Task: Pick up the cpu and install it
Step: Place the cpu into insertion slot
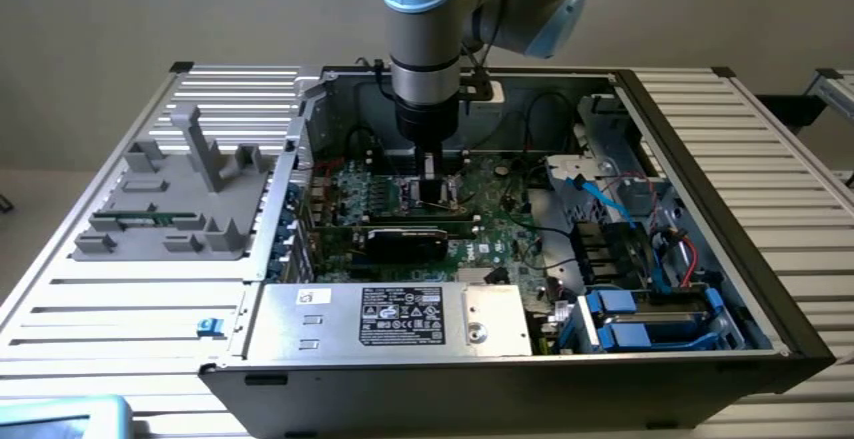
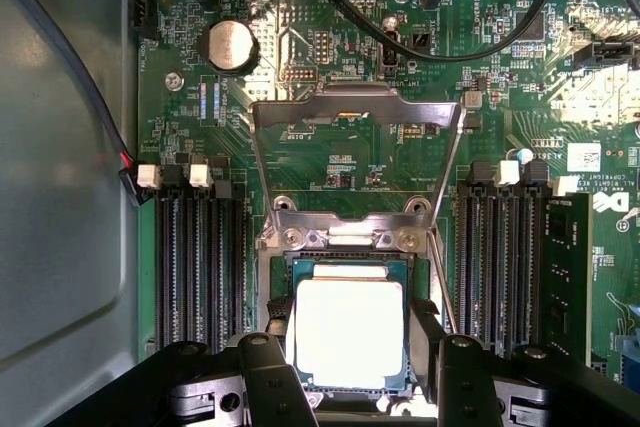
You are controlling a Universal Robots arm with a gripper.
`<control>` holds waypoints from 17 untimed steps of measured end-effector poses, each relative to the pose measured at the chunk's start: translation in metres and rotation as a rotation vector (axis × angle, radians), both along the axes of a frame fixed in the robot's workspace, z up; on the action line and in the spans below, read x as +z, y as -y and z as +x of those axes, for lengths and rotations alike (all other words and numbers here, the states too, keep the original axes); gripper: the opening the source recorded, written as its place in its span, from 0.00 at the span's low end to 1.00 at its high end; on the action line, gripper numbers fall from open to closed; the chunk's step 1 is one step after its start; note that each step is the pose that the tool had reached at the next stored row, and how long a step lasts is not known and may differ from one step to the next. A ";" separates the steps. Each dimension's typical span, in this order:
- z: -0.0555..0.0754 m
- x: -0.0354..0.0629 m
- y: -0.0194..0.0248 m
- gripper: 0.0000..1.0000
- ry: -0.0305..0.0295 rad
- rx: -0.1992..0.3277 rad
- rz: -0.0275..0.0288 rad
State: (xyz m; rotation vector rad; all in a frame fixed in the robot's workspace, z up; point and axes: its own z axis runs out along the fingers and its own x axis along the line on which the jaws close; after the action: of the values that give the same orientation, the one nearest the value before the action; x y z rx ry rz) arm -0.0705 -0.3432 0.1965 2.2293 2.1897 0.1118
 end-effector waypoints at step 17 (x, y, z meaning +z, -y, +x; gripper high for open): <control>0.000 -0.0001 0.0000 0.54 0.0006 -0.001 0.0022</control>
State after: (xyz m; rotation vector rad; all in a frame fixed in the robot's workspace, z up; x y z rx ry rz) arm -0.0705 -0.3432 0.1964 2.2315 2.1888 0.1150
